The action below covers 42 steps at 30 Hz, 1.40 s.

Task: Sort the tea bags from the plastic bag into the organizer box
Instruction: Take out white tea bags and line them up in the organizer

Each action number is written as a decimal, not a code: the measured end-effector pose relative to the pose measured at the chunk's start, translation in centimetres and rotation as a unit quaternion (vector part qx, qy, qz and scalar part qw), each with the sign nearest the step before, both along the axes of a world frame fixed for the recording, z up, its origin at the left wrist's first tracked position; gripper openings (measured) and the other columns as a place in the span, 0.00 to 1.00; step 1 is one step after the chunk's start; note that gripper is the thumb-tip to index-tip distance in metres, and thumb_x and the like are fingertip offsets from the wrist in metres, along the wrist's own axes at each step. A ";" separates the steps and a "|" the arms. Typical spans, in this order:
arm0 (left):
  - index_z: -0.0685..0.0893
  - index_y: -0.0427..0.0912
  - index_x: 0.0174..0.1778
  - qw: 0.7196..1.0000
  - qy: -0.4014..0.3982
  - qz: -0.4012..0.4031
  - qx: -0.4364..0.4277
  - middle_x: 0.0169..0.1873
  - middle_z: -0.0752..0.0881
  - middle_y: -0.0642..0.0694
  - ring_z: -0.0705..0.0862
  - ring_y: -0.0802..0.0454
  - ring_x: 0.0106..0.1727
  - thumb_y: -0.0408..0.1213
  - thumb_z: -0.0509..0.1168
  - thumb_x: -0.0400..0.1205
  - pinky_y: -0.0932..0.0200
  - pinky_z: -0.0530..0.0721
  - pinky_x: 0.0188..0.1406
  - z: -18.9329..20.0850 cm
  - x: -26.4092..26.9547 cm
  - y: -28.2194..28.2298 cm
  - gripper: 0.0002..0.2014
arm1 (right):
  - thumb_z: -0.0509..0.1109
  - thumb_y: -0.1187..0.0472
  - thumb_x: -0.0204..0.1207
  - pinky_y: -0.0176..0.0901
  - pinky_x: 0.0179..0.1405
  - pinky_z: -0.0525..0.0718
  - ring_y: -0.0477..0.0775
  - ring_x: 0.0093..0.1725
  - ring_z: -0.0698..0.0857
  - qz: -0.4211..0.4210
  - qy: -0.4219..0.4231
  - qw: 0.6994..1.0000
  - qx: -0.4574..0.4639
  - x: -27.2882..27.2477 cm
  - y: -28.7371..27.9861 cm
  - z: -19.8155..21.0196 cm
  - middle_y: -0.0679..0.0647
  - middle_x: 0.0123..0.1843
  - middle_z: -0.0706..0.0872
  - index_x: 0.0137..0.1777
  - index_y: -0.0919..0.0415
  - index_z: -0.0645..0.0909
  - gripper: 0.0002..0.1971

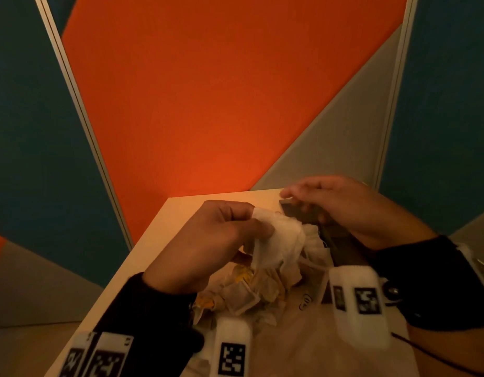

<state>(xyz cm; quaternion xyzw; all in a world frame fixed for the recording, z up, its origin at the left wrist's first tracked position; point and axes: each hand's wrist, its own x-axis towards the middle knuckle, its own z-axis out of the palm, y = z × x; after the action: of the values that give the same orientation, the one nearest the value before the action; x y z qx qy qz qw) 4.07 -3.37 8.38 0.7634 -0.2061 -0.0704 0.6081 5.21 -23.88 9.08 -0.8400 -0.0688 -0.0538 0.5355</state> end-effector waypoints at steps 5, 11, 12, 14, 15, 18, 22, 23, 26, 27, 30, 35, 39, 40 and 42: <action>0.90 0.33 0.44 0.999 -0.001 -0.026 0.034 0.36 0.92 0.40 0.90 0.46 0.37 0.30 0.68 0.80 0.53 0.89 0.39 -0.3 0.0 -0.1 0.06 | 0.72 0.43 0.68 0.52 0.61 0.85 0.43 0.52 0.88 0.140 -0.020 0.983 -0.121 -2.1 0.7 1.3 0.42 0.49 0.92 0.51 0.48 0.91 0.15; 0.90 0.33 0.46 0.998 -0.027 -0.037 0.042 0.41 0.91 0.34 0.88 0.40 0.40 0.29 0.67 0.81 0.40 0.86 0.48 -0.1 -0.1 0.1 0.07 | 0.76 0.47 0.64 0.55 0.56 0.85 0.54 0.48 0.89 0.158 -0.008 0.978 -0.134 -2.1 0.3 1.5 0.54 0.43 0.92 0.43 0.60 0.91 0.16; 0.90 0.33 0.46 0.998 -0.030 -0.044 0.040 0.41 0.91 0.32 0.87 0.38 0.40 0.30 0.67 0.82 0.36 0.84 0.49 -0.1 -0.2 0.2 0.07 | 0.76 0.50 0.65 0.53 0.55 0.84 0.53 0.47 0.89 0.166 -0.007 0.979 -0.115 -2.0 0.0 1.5 0.54 0.43 0.92 0.43 0.63 0.90 0.15; 0.90 0.33 0.46 0.997 -0.039 -0.057 0.043 0.41 0.91 0.32 0.85 0.35 0.41 0.33 0.68 0.82 0.34 0.82 0.48 0.0 -0.2 0.3 0.07 | 0.76 0.54 0.66 0.59 0.57 0.82 0.54 0.47 0.87 0.162 0.000 0.984 -0.073 -1.8 -0.8 1.4 0.54 0.43 0.91 0.41 0.61 0.90 0.11; 0.90 0.34 0.45 0.996 -0.042 -0.060 0.045 0.40 0.91 0.33 0.85 0.36 0.41 0.33 0.68 0.82 0.37 0.81 0.47 0.0 -0.1 0.4 0.07 | 0.76 0.54 0.65 0.64 0.59 0.80 0.57 0.49 0.86 0.157 0.004 0.986 -0.062 -1.7 -1.1 1.3 0.55 0.44 0.91 0.41 0.60 0.90 0.10; 0.90 0.37 0.44 0.996 -0.045 -0.064 0.052 0.40 0.91 0.35 0.86 0.38 0.40 0.33 0.67 0.82 0.42 0.81 0.46 -0.1 0.0 0.5 0.07 | 0.79 0.53 0.68 0.64 0.55 0.79 0.55 0.49 0.87 0.144 0.023 0.987 -0.067 -1.5 -2.7 0.8 0.54 0.44 0.91 0.40 0.58 0.90 0.08; 0.90 0.33 0.46 0.996 -0.042 -0.063 0.052 0.41 0.90 0.32 0.84 0.36 0.40 0.35 0.68 0.82 0.39 0.81 0.46 -0.1 0.1 0.4 0.08 | 0.80 0.45 0.64 0.55 0.58 0.81 0.50 0.49 0.88 0.114 0.067 0.981 -0.140 -1.8 -5.2 0.7 0.52 0.45 0.91 0.40 0.52 0.91 0.11; 0.90 0.32 0.46 0.996 -0.040 -0.060 0.049 0.42 0.90 0.31 0.85 0.36 0.41 0.33 0.67 0.82 0.39 0.81 0.47 -0.1 0.1 0.4 0.08 | 0.79 0.44 0.64 0.55 0.62 0.81 0.48 0.50 0.88 0.104 0.071 0.978 -0.169 -2.1 -5.6 0.9 0.50 0.45 0.92 0.40 0.49 0.90 0.10; 0.90 0.32 0.45 0.997 -0.041 -0.055 0.035 0.41 0.91 0.33 0.87 0.40 0.40 0.31 0.67 0.81 0.47 0.83 0.44 -0.1 0.0 0.1 0.08 | 0.72 0.46 0.69 0.47 0.59 0.80 0.38 0.49 0.88 0.077 0.056 0.971 -0.220 -3.2 -6.1 1.5 0.41 0.46 0.91 0.43 0.42 0.89 0.07; 0.90 0.32 0.45 0.997 -0.041 -0.052 0.029 0.41 0.91 0.34 0.88 0.40 0.40 0.31 0.67 0.81 0.49 0.84 0.42 -0.2 0.0 0.0 0.08 | 0.70 0.44 0.69 0.43 0.55 0.79 0.36 0.49 0.87 0.071 0.042 0.973 -0.214 -3.7 -5.9 1.8 0.38 0.47 0.90 0.46 0.40 0.88 0.09; 0.90 0.31 0.45 0.998 -0.045 -0.040 0.015 0.41 0.91 0.34 0.89 0.41 0.40 0.31 0.68 0.80 0.50 0.86 0.41 -0.3 -0.2 -0.4 0.07 | 0.66 0.38 0.63 0.42 0.49 0.80 0.36 0.48 0.87 0.061 -0.010 0.985 -0.160 -5.1 -4.5 2.4 0.37 0.48 0.90 0.50 0.40 0.87 0.18; 0.89 0.29 0.44 0.997 -0.070 -0.025 -0.022 0.40 0.91 0.33 0.89 0.45 0.38 0.30 0.68 0.78 0.58 0.87 0.37 -0.1 -0.7 -0.5 0.07 | 0.64 0.33 0.55 0.31 0.39 0.83 0.35 0.46 0.87 0.070 -0.072 0.987 -0.124 -6.6 -2.2 3.6 0.35 0.46 0.90 0.51 0.40 0.88 0.26; 0.89 0.29 0.42 0.995 -0.080 -0.017 -0.056 0.37 0.89 0.32 0.87 0.46 0.35 0.31 0.69 0.75 0.60 0.86 0.33 0.1 -1.1 -0.7 0.07 | 0.72 0.33 0.56 0.53 0.58 0.87 0.43 0.49 0.89 0.067 -0.070 0.985 -0.141 -6.1 -0.8 2.9 0.42 0.48 0.91 0.52 0.41 0.89 0.25; 0.88 0.30 0.42 0.995 -0.081 -0.015 -0.057 0.37 0.89 0.30 0.87 0.46 0.35 0.31 0.69 0.75 0.59 0.86 0.33 0.0 -1.2 -0.9 0.07 | 0.75 0.36 0.60 0.56 0.58 0.87 0.44 0.49 0.89 0.070 -0.065 0.985 -0.142 -5.9 -0.5 2.6 0.44 0.48 0.91 0.52 0.43 0.89 0.21; 0.88 0.28 0.42 0.995 -0.079 -0.006 -0.056 0.37 0.88 0.28 0.87 0.46 0.34 0.29 0.70 0.76 0.60 0.86 0.31 -0.1 -1.3 -1.3 0.06 | 0.78 0.48 0.69 0.55 0.53 0.89 0.45 0.45 0.90 0.074 -0.064 0.984 -0.148 -5.4 -0.2 2.2 0.46 0.45 0.92 0.50 0.47 0.89 0.11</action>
<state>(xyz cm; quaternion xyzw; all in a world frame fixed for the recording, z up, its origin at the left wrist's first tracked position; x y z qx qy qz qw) 2.81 -4.64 8.27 0.7305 -0.2616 -0.0013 0.6309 -0.21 -24.08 11.28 -0.8975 -0.1720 -0.0567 0.4020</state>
